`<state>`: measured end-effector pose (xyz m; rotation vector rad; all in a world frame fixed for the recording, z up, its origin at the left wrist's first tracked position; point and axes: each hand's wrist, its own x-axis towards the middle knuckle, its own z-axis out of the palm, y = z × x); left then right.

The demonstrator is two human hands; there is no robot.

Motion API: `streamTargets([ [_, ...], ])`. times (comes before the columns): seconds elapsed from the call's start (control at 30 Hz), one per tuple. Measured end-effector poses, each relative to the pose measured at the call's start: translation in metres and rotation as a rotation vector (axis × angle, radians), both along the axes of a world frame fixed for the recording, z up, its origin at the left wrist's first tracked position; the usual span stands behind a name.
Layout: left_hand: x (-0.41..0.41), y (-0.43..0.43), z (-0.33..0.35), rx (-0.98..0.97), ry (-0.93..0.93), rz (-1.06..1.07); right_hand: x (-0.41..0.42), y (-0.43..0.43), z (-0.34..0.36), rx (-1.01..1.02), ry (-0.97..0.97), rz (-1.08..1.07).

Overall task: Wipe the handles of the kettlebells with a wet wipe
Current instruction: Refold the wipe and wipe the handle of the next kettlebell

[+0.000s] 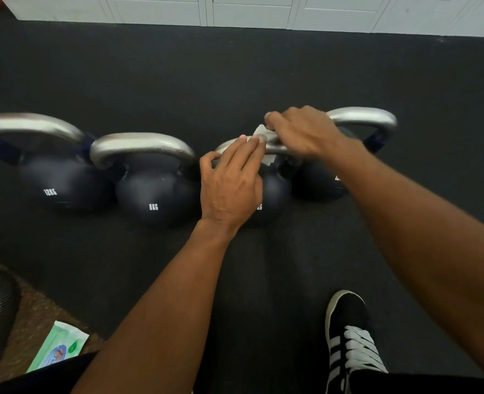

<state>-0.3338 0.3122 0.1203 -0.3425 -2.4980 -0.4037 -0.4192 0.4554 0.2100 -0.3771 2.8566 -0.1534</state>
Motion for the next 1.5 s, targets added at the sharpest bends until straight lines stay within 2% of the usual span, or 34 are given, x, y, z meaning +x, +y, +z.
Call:
streamTargets([
  [0.1,0.000,0.001,-0.001,-0.023,-0.007,0.003,-0.028,-0.001,0.001,-0.367,-0.435,-0.233],
  [0.13,0.000,0.000,-0.001,-0.029,-0.010,0.004,-0.035,-0.002,-0.002,-0.459,-0.526,-0.291],
  [0.2,0.000,-0.001,-0.002,-0.045,-0.017,-0.002,-0.041,-0.003,-0.002,-0.446,-0.635,-0.296],
  [0.3,-0.002,-0.003,-0.001,-0.051,-0.023,-0.014,-0.038,-0.005,0.009,-0.399,-0.655,-0.235],
  [0.4,-0.002,-0.003,-0.001,-0.046,-0.034,-0.015,-0.036,0.000,0.019,-0.352,-0.570,-0.221],
  [0.5,-0.002,-0.001,0.000,-0.034,-0.042,-0.017,-0.035,0.007,0.009,-0.410,-0.511,-0.241],
  [0.7,-0.004,-0.005,-0.001,-0.058,-0.053,-0.025,-0.037,-0.003,-0.002,-0.455,-0.662,-0.290],
  [0.77,-0.003,-0.005,-0.001,-0.054,-0.062,-0.032,-0.035,0.000,0.006,-0.450,-0.598,-0.277],
  [0.83,-0.002,-0.004,0.000,-0.042,-0.066,-0.032,-0.024,0.007,0.014,-0.416,-0.432,-0.218],
  [0.93,-0.002,-0.004,0.002,-0.022,-0.072,-0.031,0.009,0.018,0.012,-0.003,-0.003,0.096],
  [0.97,-0.001,-0.004,0.003,-0.018,-0.071,-0.034,0.022,0.020,0.005,0.034,0.088,0.148],
  [1.07,-0.001,-0.006,0.004,-0.006,-0.073,-0.046,0.060,0.023,-0.023,-0.107,0.251,0.089],
  [1.13,-0.001,-0.007,0.004,0.003,-0.087,-0.053,0.081,0.021,-0.040,-0.075,0.343,0.046],
  [1.27,-0.002,-0.008,0.003,-0.001,-0.114,-0.057,0.101,0.018,-0.062,-0.016,0.439,0.018],
  [1.5,-0.003,-0.010,0.003,0.018,-0.094,-0.076,0.100,0.018,-0.063,0.021,0.408,-0.010],
])
